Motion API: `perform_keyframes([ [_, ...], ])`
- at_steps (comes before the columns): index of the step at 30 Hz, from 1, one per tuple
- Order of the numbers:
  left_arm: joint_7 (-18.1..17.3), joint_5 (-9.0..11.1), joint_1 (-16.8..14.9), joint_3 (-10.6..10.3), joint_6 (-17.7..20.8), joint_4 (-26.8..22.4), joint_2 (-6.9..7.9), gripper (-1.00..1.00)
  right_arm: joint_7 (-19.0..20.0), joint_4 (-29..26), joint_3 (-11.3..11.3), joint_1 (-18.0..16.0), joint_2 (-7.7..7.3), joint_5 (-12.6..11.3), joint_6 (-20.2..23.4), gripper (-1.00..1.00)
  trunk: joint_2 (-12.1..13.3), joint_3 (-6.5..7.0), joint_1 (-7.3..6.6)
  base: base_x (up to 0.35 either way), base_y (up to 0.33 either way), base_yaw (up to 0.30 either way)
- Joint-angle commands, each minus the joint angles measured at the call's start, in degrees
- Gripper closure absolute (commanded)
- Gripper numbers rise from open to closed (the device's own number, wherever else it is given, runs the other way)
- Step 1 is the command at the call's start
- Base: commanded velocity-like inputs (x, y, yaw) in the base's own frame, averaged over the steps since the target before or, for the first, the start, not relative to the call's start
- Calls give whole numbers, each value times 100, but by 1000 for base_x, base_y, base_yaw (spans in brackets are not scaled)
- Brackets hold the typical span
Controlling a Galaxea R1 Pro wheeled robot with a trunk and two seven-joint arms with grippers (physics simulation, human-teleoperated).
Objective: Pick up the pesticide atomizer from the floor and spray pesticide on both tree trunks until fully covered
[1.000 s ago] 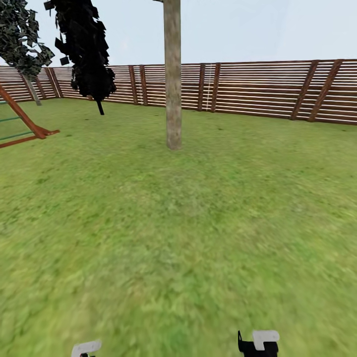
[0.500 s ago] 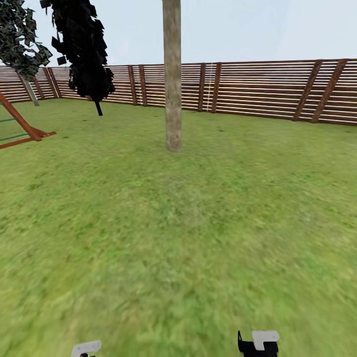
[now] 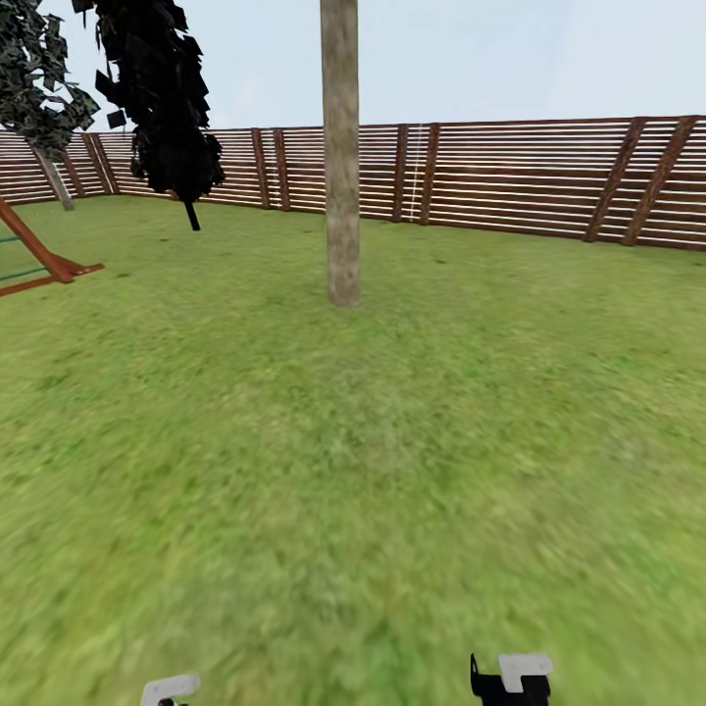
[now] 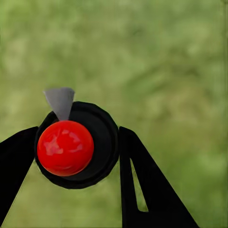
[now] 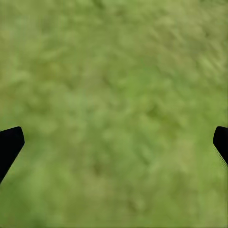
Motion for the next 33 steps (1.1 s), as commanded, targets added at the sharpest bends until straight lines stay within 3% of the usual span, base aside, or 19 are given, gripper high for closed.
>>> perform_keyframes([
  [1, -20, -49, -4, 49, -23, 5, -1, 100, -28, 5, -24, -4, 2, 60, -11, -100, -2, -5, 3, 339, 0, 105],
  [33, -24, -56, -4, 49, -24, 5, -1, 100, -28, 9, -24, -4, -7, 68, -11, -100, -2, -5, 3, 339, 0, 21],
])
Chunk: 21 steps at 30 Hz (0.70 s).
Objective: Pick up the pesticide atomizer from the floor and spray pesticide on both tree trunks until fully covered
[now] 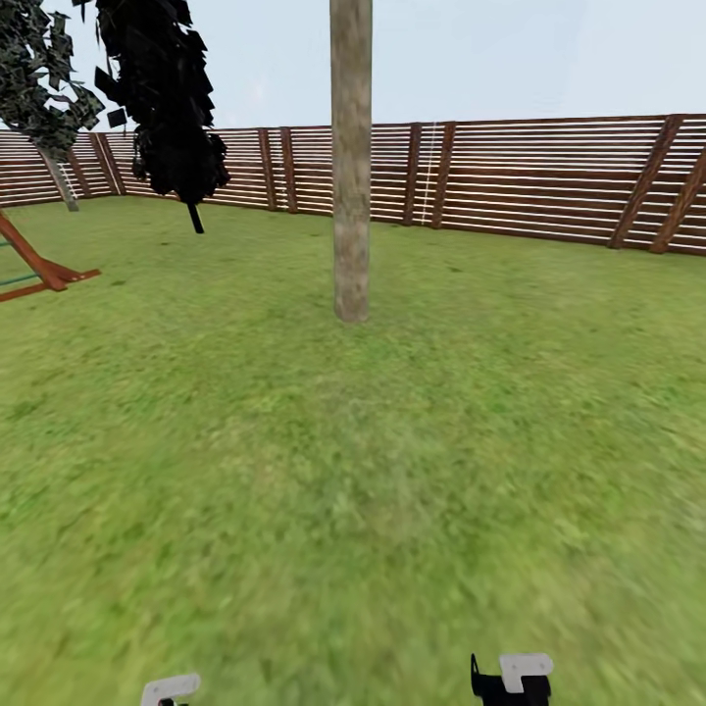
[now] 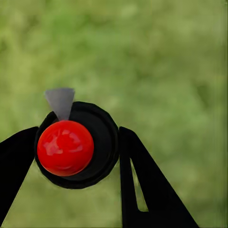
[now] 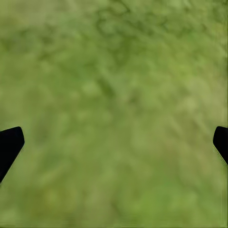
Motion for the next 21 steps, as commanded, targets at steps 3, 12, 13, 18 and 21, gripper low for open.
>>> perform_keyframes([
  [3, -17, -49, -5, 49, -22, 5, -1, 100, -28, 6, -24, -4, 2, 61, -11, -100, -2, -4, 3, 339, 0, 0],
  [12, -17, -47, -6, 49, -22, 5, -1, 100, -25, 6, -24, -4, 3, 61, -11, -100, -2, -4, 3, 339, 0, 0],
  [13, -19, -46, -5, 49, -22, 5, -1, 100, -27, 6, -24, -4, 6, 61, -11, -100, -2, -4, 3, 339, 0, 0],
  [18, -18, -44, -3, 49, -22, 5, -1, 100, -20, 6, -18, -4, 10, 61, -11, -100, -2, -4, 3, 339, 0, 0],
  [21, -19, -45, -1, 49, -22, 5, -1, 100, -19, 6, -15, -4, 10, 61, -11, -100, -2, -4, 3, 339, 0, 0],
])
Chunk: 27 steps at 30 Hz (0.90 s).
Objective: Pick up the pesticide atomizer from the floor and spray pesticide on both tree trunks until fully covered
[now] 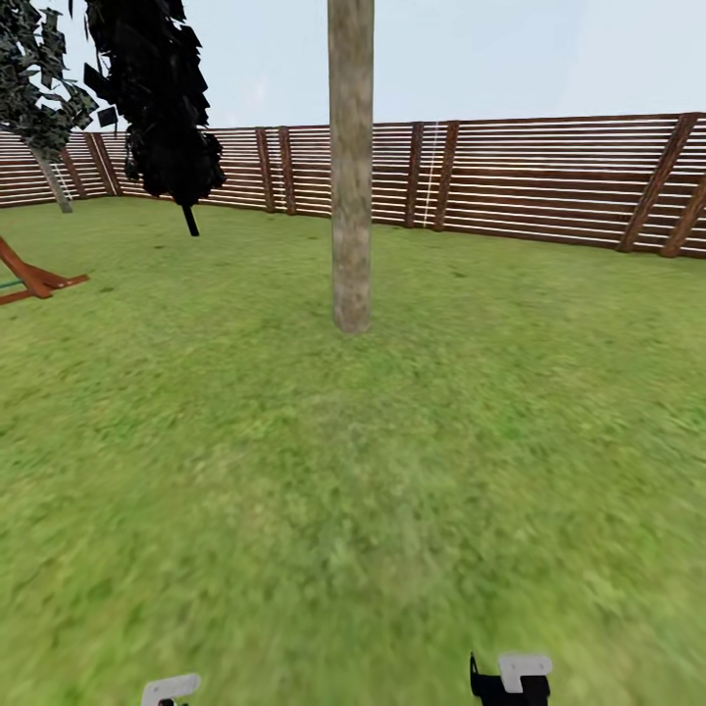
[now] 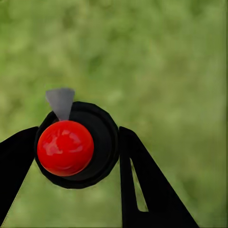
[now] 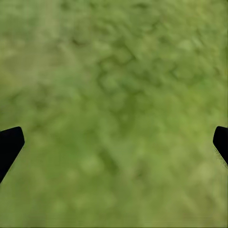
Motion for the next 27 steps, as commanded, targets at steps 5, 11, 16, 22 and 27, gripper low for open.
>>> perform_keyframes([
  [5, -16, -52, -7, 49, -15, 5, -1, 100, -24, 6, -23, -4, 2, 60, -11, -100, -2, -5, 3, 339, 0, 3],
  [11, -19, -49, -9, 49, -18, 5, -1, 100, -28, 6, -23, -4, 2, 60, -11, -100, -2, -5, 3, 339, 0, 36],
  [16, -20, -46, -9, 49, -18, 5, -1, 100, -25, 6, -23, -4, 2, 56, -11, -100, -2, -5, 3, 339, 0, 2],
  [22, -17, -46, -10, 49, -20, 5, -1, 100, -28, 6, -23, -4, 2, 55, -11, -100, -2, 6, 3, 339, 0, -95],
  [27, -19, -48, -7, 49, -20, 5, -1, 100, -28, 6, -23, -4, 2, 52, -11, -100, -2, 6, 3, 339, 0, -9],
])
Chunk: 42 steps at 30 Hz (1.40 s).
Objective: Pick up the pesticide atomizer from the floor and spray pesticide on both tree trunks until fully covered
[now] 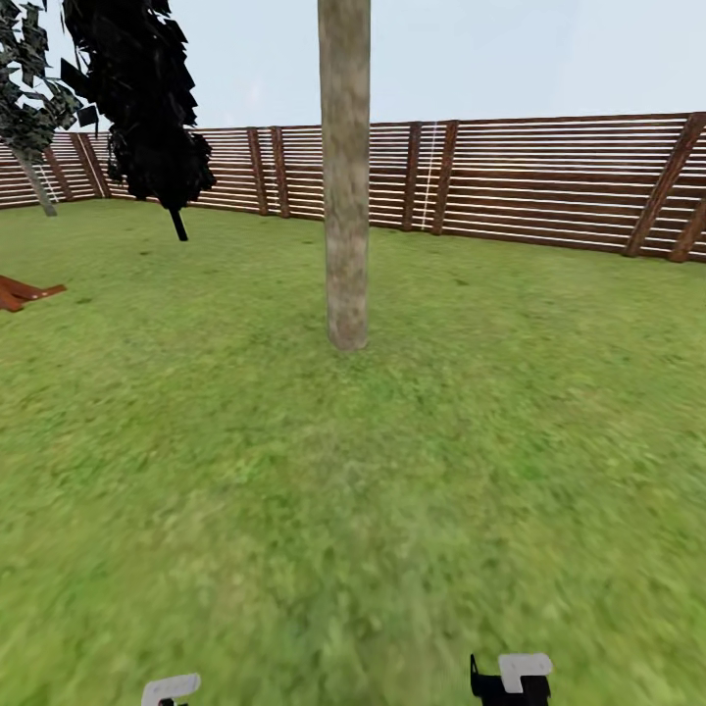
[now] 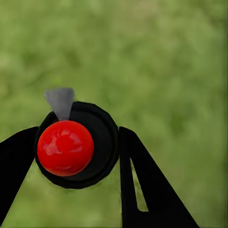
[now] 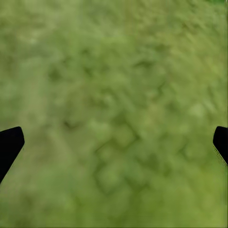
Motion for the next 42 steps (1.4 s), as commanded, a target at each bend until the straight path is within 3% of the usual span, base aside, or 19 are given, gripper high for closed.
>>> perform_keyframes([
  [1, -20, -49, -4, 49, -22, 5, -1, 100, -29, 6, -23, -4, 2, 59, -11, -100, -2, -5, 3, 339, 0, -1],
  [42, -18, -56, -8, 49, -22, 5, -1, 100, -29, 6, -23, -4, 2, 59, -11, -100, -2, -4, 3, 339, 0, 0],
])
